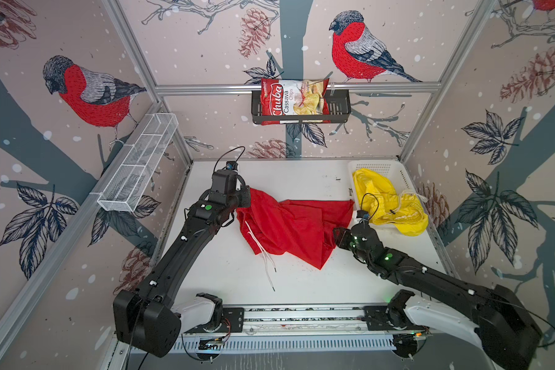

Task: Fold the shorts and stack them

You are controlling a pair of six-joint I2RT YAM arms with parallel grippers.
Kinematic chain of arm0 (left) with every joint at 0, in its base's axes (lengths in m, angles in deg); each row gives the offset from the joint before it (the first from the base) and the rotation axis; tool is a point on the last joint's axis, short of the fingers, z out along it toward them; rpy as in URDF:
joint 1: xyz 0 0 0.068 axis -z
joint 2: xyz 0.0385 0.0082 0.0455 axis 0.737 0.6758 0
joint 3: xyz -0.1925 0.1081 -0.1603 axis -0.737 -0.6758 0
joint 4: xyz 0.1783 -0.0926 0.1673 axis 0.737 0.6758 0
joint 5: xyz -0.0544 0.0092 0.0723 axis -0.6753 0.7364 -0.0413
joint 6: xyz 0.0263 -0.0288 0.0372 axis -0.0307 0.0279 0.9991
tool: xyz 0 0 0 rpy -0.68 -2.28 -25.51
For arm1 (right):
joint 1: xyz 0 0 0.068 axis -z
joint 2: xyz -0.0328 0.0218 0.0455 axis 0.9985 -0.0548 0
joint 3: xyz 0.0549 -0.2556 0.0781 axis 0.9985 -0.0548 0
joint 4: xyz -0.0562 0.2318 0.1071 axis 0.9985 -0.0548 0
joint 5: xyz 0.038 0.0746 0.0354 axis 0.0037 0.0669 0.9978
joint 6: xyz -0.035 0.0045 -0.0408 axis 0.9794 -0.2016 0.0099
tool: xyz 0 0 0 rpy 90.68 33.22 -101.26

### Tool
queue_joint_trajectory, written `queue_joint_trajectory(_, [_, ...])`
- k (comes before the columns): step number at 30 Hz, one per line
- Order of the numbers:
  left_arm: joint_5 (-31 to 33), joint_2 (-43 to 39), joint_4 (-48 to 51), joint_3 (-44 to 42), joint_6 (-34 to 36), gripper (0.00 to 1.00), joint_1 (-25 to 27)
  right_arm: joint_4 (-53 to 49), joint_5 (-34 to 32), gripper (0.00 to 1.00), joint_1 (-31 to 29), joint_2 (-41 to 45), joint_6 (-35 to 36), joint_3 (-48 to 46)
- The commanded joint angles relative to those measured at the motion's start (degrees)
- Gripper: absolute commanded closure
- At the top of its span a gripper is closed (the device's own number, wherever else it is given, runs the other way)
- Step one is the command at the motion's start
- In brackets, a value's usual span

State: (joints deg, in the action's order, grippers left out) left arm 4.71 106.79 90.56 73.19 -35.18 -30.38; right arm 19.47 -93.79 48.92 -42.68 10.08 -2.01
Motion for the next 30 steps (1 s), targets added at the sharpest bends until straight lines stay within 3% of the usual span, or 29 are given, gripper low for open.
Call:
queue_joint_trajectory(1, [-0.55,-1.0,-1.39,-1.06,-0.66,1.0,-0.05,0.92,9.48,0.41,4.23,-3.54,4.1,4.77])
queue_joint_trajectory(7, [-4.19,-2.68,-3.62,-2.07,0.22,1.0,-0.08,-0.8,19.06,0.37,3.38,-19.12,6.15,15.31])
queue_joint_trajectory(11, [-5.25,-2.85,-4.07,-2.32,0.68,1.0,-0.05,0.13,21.1,0.52,2.43,-26.42,6.6,19.3])
queue_joint_trajectory(23, [-5.83,-1.45,-4.01,-2.59,1.72,1.0,-0.05,-1.22,17.56,0.49,4.3,-32.21,5.01,22.35])
queue_joint_trajectory(28, [-6.55,-1.37,-4.52,-2.77,1.71,1.0,-0.09,-0.1,20.86,0.48,4.62,-34.51,4.45,22.59])
queue_joint_trajectory(30, [-6.77,-1.21,-4.61,-2.84,1.63,1.0,-0.12,1.65,23.59,0.53,4.53,-35.81,3.74,22.65])
